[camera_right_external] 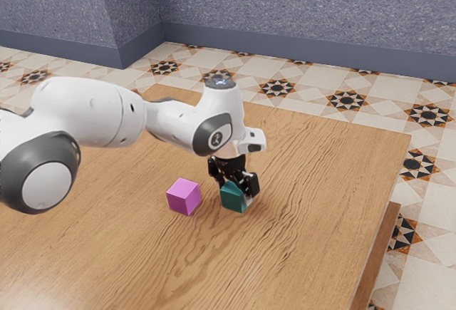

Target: Pick up the blue block with one arm, and put the blue block on the pink block with one arm

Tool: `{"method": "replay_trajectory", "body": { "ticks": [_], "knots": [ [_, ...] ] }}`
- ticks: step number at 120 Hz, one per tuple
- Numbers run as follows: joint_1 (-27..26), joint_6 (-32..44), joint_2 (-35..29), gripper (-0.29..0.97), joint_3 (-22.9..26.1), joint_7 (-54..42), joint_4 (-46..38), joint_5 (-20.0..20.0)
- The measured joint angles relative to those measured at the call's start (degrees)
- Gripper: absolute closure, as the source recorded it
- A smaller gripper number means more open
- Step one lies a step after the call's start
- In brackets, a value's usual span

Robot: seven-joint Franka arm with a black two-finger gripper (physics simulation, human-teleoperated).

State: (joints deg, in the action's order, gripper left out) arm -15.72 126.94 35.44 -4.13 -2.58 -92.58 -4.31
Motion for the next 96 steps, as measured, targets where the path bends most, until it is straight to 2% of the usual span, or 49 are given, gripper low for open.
{"method": "replay_trajectory", "body": {
  "ticks": [24,63,96],
  "knots": [
    [-0.01,0.58,0.61,0.02,-0.01,-0.82,0.01,-0.28],
    [-0.07,0.89,0.66,0.22,-0.09,-1.63,0.01,-0.29],
    [-0.04,2.98,0.90,0.27,-0.09,-0.68,-0.07,-0.12]
  ]
}}
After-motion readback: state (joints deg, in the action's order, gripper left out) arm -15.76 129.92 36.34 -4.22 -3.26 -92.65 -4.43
